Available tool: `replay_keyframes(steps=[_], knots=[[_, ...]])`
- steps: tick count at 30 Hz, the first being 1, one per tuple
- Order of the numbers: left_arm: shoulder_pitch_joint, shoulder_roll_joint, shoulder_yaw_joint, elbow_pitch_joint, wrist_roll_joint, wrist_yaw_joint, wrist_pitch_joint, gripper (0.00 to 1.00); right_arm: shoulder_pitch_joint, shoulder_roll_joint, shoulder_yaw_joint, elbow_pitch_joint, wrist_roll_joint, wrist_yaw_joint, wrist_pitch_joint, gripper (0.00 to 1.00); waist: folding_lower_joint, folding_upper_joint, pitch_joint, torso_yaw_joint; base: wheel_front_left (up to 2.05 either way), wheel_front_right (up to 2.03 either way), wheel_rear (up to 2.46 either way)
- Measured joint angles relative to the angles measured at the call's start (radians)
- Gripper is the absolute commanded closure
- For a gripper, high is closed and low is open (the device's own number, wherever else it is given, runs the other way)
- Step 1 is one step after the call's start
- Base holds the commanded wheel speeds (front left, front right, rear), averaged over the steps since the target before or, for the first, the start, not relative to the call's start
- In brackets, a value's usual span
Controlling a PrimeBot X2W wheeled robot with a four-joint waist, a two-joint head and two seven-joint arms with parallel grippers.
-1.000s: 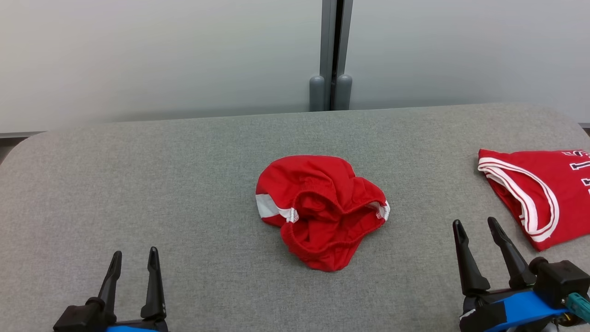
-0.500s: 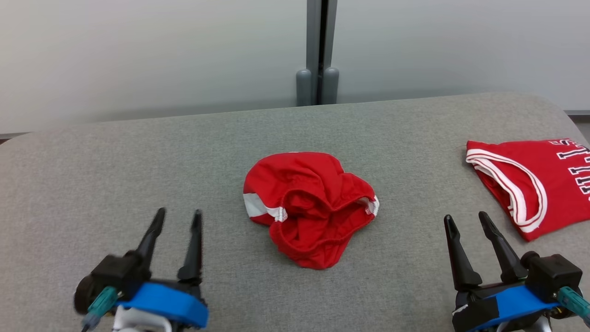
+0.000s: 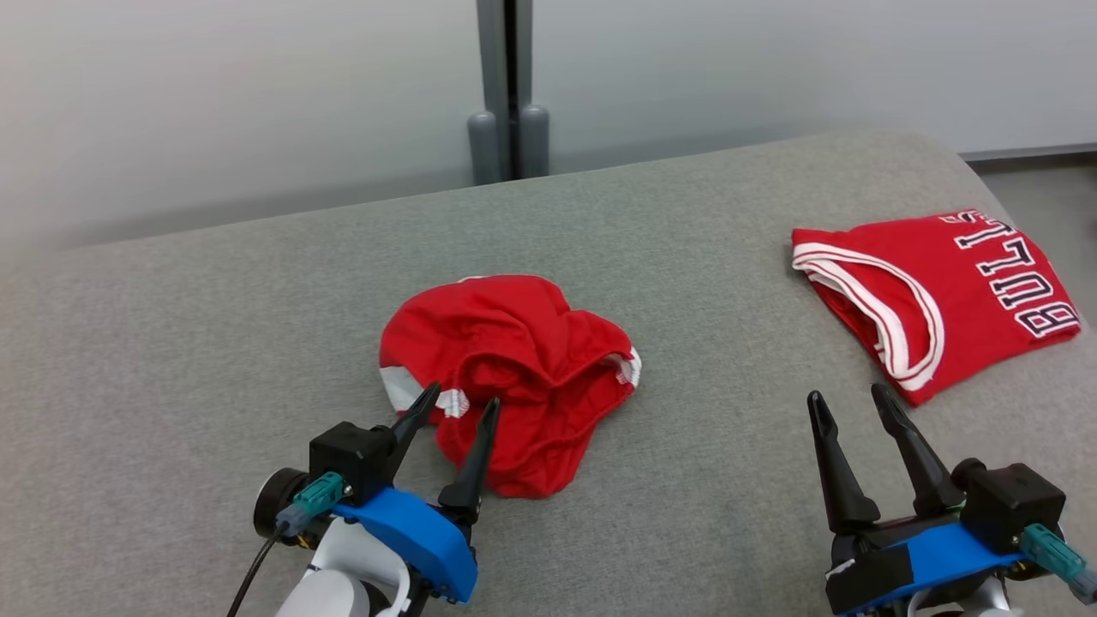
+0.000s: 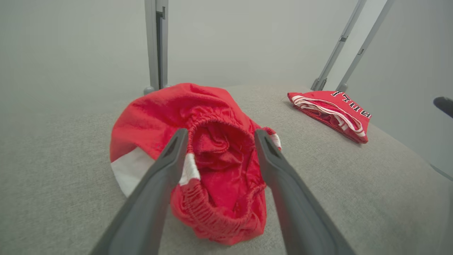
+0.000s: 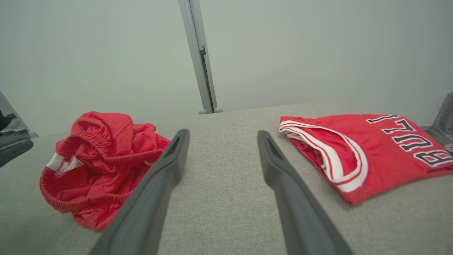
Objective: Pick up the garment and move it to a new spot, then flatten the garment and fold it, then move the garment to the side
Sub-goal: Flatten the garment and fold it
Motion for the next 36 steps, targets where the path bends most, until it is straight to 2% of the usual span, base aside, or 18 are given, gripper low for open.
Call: replay_keyframes(steps=[5,9,13,14,15,16,19,24,31,36], knots=[[-0.023,0.004,0.013,0.088,0.007,0.038,0.035,0.00,-0.007,0.000,0.004,0.008,0.001,0.000,-0.008,0.00,0.0000,0.0000,0.021,-0.039,0.00,0.00,0.00],[-0.035,0.003,0.045,0.132,0.013,0.098,0.034,0.00,-0.009,0.000,0.006,0.015,0.003,0.000,-0.016,0.00,0.0000,0.0000,0.032,-0.062,0.00,0.00,0.00],[-0.042,0.003,0.062,0.159,0.007,0.124,0.037,0.00,-0.011,0.001,0.005,0.017,0.006,0.000,-0.022,0.00,-0.0001,0.0000,0.039,-0.069,0.00,0.00,0.00],[-0.045,0.005,0.064,0.166,0.007,0.129,0.040,0.15,-0.011,0.001,0.005,0.018,0.006,0.000,-0.023,0.00,0.0000,0.0000,0.040,-0.070,0.00,0.00,0.00],[-0.048,0.006,0.065,0.176,0.007,0.134,0.045,0.62,-0.012,0.001,0.005,0.019,0.006,0.000,-0.023,0.00,0.0000,0.0000,0.042,-0.070,0.00,0.00,0.00],[-0.053,0.010,0.065,0.188,0.007,0.137,0.054,1.00,-0.012,0.001,0.005,0.020,0.006,0.000,-0.025,0.00,0.0000,-0.0001,0.043,-0.070,0.00,0.00,0.00],[-0.064,0.014,0.063,0.212,0.008,0.142,0.063,1.00,-0.013,0.002,0.004,0.022,0.008,0.000,-0.028,0.00,0.0000,0.0000,0.046,-0.069,0.00,0.00,0.00],[-0.142,0.016,0.059,0.206,0.042,0.150,-0.018,1.00,-0.025,0.003,0.001,0.025,0.010,0.000,-0.032,0.00,0.0000,-0.0001,0.053,-0.063,0.00,0.00,0.00],[-0.317,-0.012,-0.008,0.110,0.097,0.082,-0.139,1.00,-0.027,0.004,-0.005,0.030,0.009,0.000,-0.032,0.00,-0.0001,0.0000,0.041,-0.052,0.00,0.00,0.00],[-0.414,-0.062,-0.056,0.036,0.050,0.035,-0.166,1.00,-0.027,0.005,-0.005,0.031,0.009,0.000,-0.030,0.00,-0.0002,0.0000,0.030,-0.049,0.00,0.00,0.00]])
